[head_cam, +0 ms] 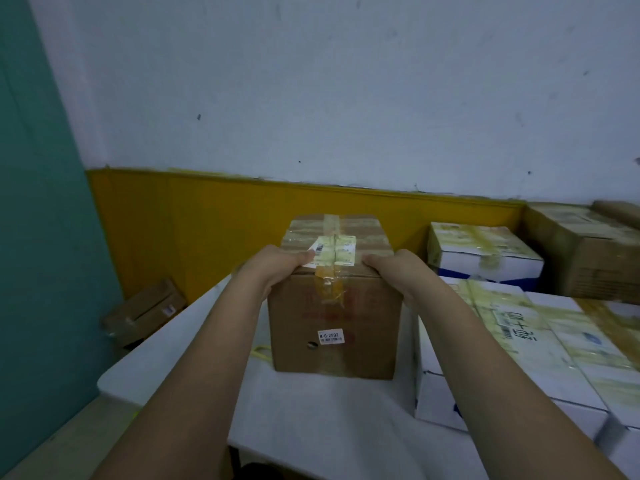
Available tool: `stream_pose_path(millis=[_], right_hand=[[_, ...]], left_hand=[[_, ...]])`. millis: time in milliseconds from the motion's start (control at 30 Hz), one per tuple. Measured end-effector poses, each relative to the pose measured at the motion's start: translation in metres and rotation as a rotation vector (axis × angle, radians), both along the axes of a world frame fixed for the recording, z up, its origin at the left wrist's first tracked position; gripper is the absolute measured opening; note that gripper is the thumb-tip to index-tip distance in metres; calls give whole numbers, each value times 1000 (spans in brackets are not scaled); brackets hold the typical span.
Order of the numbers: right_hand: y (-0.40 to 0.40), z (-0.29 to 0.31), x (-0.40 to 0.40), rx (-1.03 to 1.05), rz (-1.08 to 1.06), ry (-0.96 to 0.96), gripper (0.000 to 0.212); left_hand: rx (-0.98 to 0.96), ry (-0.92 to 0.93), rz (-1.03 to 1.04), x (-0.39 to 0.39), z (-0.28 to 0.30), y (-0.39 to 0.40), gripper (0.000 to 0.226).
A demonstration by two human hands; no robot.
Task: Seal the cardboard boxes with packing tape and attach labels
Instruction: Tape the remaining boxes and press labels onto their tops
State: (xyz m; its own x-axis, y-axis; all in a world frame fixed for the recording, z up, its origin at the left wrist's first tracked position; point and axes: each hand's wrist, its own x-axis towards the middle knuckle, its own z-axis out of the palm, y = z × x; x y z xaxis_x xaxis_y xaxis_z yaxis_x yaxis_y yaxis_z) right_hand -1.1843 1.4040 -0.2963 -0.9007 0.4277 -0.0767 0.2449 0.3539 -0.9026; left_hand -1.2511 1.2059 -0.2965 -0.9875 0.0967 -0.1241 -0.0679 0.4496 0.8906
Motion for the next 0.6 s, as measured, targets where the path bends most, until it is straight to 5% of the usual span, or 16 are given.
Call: stream_pose_path(millis=[100,233,367,500,600], right_hand=[[0,-1,-2,4,3,2,30],[0,-5,-2,-2,4,12,46],[-5,-11,12,148,-13,61,61],[-11,-15,33,163,-24,131,59],[-19,-18,54,176,-22,206,53]], left_hand=[[108,-8,18,-3,-3,-1,95],[169,0,6,-16,-17,-8,125],[189,65,23,2,-25,-16,123],[241,175,11,45,-18,-17,42],[250,251,-4,59,-24,-20,44]])
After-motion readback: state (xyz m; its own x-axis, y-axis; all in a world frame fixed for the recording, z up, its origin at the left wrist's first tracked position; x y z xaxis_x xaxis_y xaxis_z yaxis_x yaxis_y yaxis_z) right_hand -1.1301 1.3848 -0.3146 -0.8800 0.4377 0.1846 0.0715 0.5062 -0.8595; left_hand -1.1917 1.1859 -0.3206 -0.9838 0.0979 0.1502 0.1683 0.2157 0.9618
